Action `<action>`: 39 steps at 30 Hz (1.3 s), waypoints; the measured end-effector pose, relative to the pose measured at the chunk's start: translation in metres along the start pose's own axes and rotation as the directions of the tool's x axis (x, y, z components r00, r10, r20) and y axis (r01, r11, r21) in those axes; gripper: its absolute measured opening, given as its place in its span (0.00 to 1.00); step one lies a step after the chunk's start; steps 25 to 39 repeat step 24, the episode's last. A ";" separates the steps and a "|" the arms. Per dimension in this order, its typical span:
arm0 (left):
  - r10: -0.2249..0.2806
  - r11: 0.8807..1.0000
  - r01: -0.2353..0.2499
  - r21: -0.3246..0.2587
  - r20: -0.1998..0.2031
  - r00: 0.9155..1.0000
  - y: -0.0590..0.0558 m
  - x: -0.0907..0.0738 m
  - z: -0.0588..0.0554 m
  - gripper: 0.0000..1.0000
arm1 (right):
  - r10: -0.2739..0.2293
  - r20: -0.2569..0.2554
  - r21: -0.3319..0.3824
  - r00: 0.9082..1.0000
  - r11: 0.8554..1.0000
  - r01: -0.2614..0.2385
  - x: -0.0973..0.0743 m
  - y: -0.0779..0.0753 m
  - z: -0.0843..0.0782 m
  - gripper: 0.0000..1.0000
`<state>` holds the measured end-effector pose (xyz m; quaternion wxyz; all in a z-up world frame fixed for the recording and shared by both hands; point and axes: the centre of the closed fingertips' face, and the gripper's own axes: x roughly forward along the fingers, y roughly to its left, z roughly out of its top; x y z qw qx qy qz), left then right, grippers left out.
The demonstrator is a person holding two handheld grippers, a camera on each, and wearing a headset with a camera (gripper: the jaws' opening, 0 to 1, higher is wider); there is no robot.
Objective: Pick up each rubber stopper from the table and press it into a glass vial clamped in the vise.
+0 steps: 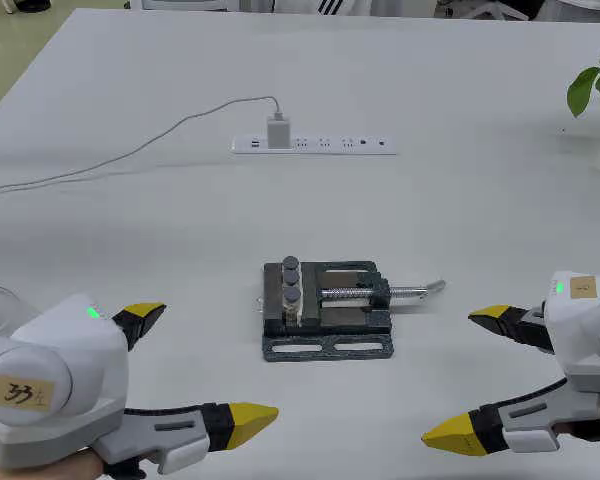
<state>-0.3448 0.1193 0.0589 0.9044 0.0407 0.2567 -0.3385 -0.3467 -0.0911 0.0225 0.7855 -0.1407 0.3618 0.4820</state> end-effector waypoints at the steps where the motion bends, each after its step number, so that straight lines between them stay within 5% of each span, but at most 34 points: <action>1: -0.001 1.000 0.001 0.001 -0.002 1.000 0.000 0.000 -0.001 0.99 | -0.002 0.000 0.003 1.000 1.000 0.002 -0.001 -0.001 0.000 0.99; 16: -0.006 1.000 0.006 0.006 -0.021 1.000 -0.006 -0.003 -0.005 0.99 | -0.052 0.031 0.049 0.998 0.998 0.051 -0.013 -0.008 -0.010 0.99; 39: -0.010 1.000 0.010 0.005 -0.026 1.000 -0.009 -0.003 -0.009 0.99 | -0.058 0.025 0.055 0.998 0.997 0.057 -0.016 -0.008 -0.015 0.99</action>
